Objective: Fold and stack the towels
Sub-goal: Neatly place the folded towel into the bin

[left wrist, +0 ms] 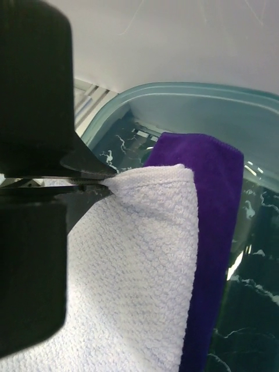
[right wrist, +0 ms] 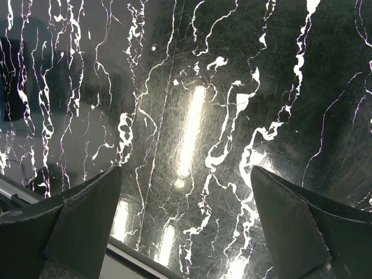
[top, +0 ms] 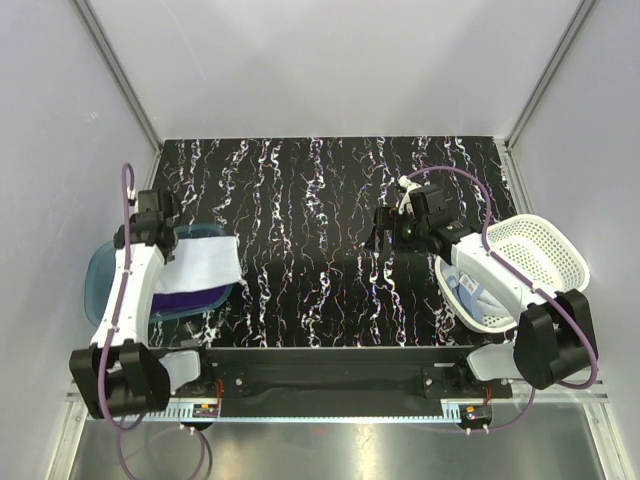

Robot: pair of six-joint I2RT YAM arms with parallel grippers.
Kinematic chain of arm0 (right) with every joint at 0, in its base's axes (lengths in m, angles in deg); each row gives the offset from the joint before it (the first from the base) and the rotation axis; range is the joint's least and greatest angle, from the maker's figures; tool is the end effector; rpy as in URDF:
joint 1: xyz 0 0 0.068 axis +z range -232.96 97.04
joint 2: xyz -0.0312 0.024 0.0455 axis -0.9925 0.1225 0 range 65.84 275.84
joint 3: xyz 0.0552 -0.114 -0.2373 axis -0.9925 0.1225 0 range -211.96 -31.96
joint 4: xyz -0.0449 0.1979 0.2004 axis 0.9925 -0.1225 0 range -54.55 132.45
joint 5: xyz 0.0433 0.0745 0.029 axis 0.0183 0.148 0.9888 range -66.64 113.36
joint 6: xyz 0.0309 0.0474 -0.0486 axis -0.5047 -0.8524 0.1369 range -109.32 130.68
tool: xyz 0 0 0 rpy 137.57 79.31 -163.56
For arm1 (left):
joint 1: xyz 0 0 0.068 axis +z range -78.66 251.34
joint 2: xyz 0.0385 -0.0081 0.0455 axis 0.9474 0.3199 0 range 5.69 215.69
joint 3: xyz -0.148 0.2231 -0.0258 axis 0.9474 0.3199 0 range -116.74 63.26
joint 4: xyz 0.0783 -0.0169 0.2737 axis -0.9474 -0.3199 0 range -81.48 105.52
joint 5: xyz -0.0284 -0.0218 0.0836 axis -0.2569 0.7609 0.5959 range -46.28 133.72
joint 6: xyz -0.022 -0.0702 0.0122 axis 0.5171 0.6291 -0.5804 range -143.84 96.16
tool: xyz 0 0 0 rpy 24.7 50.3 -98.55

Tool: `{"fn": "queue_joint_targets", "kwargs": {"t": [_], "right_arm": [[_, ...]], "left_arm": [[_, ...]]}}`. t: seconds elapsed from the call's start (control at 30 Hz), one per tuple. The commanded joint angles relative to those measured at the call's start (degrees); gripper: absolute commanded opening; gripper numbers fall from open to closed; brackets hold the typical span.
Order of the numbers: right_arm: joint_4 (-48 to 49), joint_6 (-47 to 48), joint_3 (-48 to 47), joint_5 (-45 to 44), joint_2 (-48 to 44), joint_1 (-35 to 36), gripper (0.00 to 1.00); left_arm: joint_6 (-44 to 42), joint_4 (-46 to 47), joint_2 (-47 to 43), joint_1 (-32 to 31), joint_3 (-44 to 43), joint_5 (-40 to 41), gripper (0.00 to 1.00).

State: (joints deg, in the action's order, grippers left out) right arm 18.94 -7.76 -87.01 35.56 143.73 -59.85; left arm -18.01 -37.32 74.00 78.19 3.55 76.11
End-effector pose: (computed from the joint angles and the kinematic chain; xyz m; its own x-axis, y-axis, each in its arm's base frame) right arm 0.2992 0.1422 0.2202 -0.7952 -0.0032 -0.6064 -0.2807 0.8883 0.3634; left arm 0.2548 0.0643 0.2625 -0.8316 -0.1863 -0.5233 -0.4416 0.7931 0.4195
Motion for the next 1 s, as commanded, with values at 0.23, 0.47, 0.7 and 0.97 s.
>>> {"fn": "queue_joint_targets", "kwargs": {"t": [0.23,0.47,0.7,0.97], "right_arm": [[5.49,0.94,1.78,0.8,-1.07,0.27,1.0],[4.7,2.44,2.31,-1.4,-0.98,0.27,1.0],[4.08,2.44,2.14,-2.18,-1.25,0.27,1.0],[-0.04,-4.32,-1.55,-9.73,-3.61,0.27,1.0]], "left_arm": [[-5.03,11.09,-1.0,2.55,2.66,4.89,0.0],[-8.81,19.52,-0.38,5.1,9.16,10.95,0.0],[-1.88,14.35,10.87,5.28,1.63,18.14,0.72],[7.45,0.45,12.99,0.63,-20.62,0.6,0.99]]}}
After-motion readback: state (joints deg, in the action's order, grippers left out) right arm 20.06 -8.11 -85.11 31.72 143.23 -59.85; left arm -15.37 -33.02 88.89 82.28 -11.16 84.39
